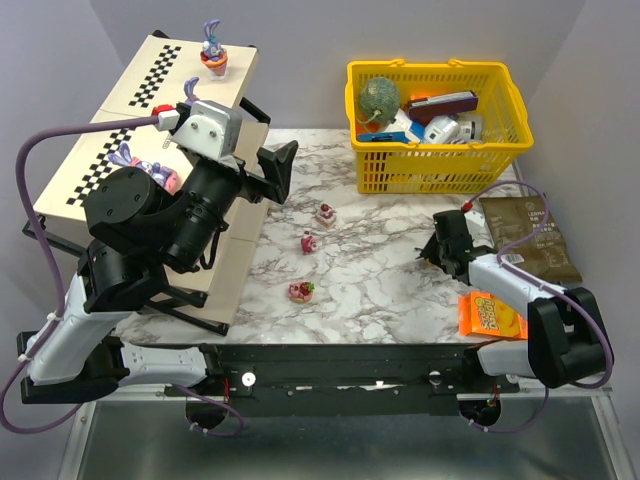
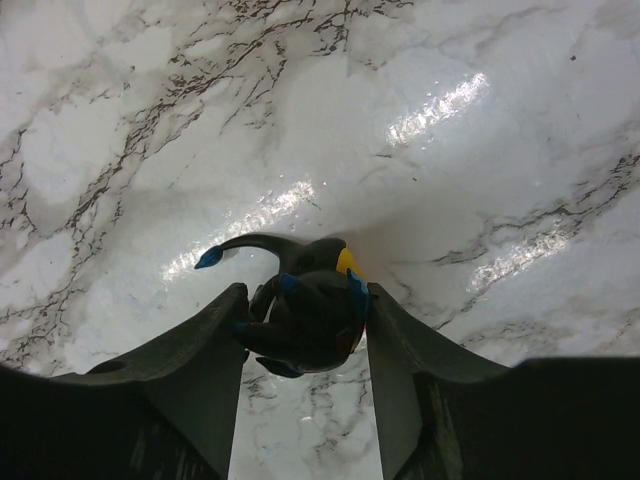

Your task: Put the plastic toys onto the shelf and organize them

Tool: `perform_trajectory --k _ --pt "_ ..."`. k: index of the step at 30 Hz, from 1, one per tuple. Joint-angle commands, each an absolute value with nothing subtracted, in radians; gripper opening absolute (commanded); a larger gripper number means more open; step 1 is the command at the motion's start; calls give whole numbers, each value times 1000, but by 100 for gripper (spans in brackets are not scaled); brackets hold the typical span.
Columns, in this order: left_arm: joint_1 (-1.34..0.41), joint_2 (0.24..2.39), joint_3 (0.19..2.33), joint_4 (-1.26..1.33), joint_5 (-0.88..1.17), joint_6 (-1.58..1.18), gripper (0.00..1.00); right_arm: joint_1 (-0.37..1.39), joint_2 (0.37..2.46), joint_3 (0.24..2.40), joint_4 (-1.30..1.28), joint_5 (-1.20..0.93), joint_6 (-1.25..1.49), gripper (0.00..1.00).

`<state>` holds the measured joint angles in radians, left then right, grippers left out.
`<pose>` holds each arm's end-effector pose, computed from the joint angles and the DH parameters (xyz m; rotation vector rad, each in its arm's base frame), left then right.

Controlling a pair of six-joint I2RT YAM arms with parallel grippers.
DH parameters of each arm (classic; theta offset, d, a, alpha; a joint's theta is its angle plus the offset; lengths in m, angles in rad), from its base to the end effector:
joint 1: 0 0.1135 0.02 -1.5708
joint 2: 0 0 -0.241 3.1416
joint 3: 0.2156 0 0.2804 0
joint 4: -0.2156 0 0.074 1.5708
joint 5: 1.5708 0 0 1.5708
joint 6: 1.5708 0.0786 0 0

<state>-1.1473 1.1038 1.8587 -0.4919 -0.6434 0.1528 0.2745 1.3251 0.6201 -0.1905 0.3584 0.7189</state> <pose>0.1260 -0.1648 0.5957 0.3263 1.3340 -0.4150 0.2973 0.0551 0.1002 0.6738 2.2936 0.0192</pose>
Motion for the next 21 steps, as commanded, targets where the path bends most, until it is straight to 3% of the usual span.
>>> perform_trajectory --k 1,6,9,21 --pt "-1144 1092 1868 -483 -664 158 99 270 1351 632 -175 385 730 30" --pt "-1144 1091 1871 -483 -675 160 99 270 1368 682 -209 341 687 15" --pt "-1144 1089 1873 -485 -701 158 99 268 1370 727 -244 296 667 11" --pt "-1144 1077 1891 -515 -801 133 99 395 1328 916 -340 129 608 6"
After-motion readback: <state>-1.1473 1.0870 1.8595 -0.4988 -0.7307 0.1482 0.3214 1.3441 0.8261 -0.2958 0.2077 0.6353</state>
